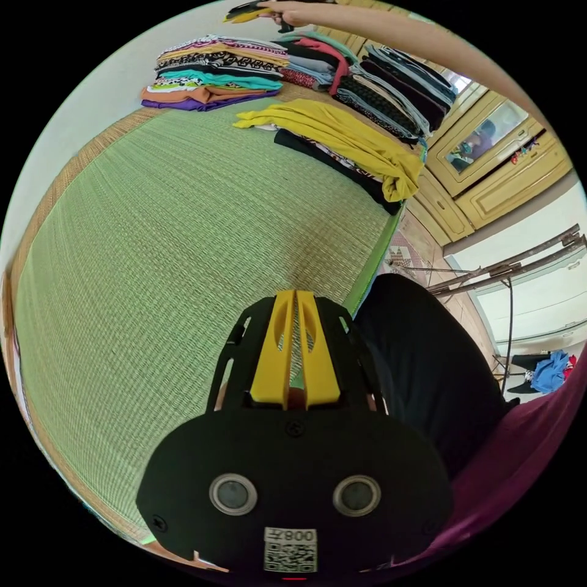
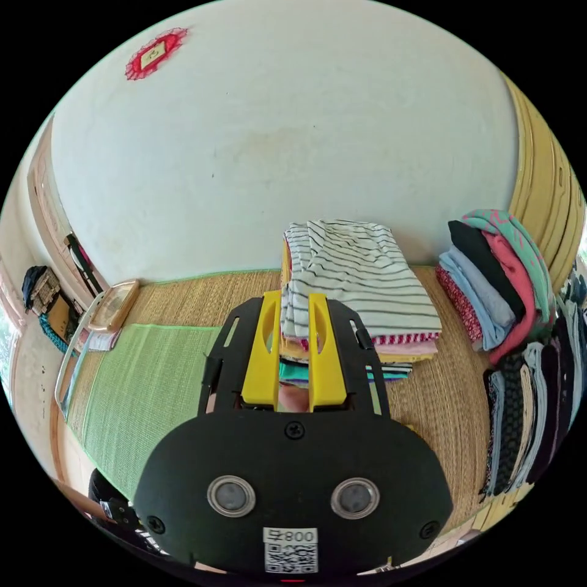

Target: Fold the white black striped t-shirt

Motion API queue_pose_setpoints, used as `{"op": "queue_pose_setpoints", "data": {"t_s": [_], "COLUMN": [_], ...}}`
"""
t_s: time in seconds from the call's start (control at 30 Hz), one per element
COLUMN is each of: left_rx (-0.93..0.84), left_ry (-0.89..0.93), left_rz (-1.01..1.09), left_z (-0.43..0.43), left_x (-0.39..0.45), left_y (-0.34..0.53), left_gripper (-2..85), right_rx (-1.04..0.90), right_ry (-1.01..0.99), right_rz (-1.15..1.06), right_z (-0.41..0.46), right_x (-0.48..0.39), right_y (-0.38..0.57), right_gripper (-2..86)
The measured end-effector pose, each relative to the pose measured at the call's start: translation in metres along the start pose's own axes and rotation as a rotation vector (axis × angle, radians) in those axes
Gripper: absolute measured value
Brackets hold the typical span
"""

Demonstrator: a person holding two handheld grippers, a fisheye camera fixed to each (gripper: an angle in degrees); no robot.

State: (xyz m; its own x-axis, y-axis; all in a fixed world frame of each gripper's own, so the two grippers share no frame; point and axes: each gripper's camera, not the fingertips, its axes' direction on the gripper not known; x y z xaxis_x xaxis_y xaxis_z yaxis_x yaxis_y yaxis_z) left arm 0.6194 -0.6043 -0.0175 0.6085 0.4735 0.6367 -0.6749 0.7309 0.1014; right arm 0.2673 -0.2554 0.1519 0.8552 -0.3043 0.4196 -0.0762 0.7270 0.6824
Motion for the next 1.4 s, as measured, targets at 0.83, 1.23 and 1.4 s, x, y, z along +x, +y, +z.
{"op": "queue_pose_setpoints", "data": {"t_s": [0.83,1.23,1.4], "left_rx": [-0.085,0.219,0.374], "left_ry": [0.411,0.248,0.103], "left_rz": [0.023,-0.06,-0.176], "left_z": [-0.035,-0.159,-0.257], "left_x": [-0.165,-0.251,-0.279], "left_y": [0.085,0.197,0.292], "left_gripper": [0.6,0.2,0.5], "right_rx": [-0.093,0.208,0.255], "right_ry": [0.083,-0.423,-0.595], "right_rz": [0.241,0.145,0.02], "right_z": [0.21,-0.001,-0.129], "right_x": [0.107,0.04,-0.038], "right_y": [-0.136,-0.092,-0.064], "right_gripper": [1.6,0.6,0.6]}}
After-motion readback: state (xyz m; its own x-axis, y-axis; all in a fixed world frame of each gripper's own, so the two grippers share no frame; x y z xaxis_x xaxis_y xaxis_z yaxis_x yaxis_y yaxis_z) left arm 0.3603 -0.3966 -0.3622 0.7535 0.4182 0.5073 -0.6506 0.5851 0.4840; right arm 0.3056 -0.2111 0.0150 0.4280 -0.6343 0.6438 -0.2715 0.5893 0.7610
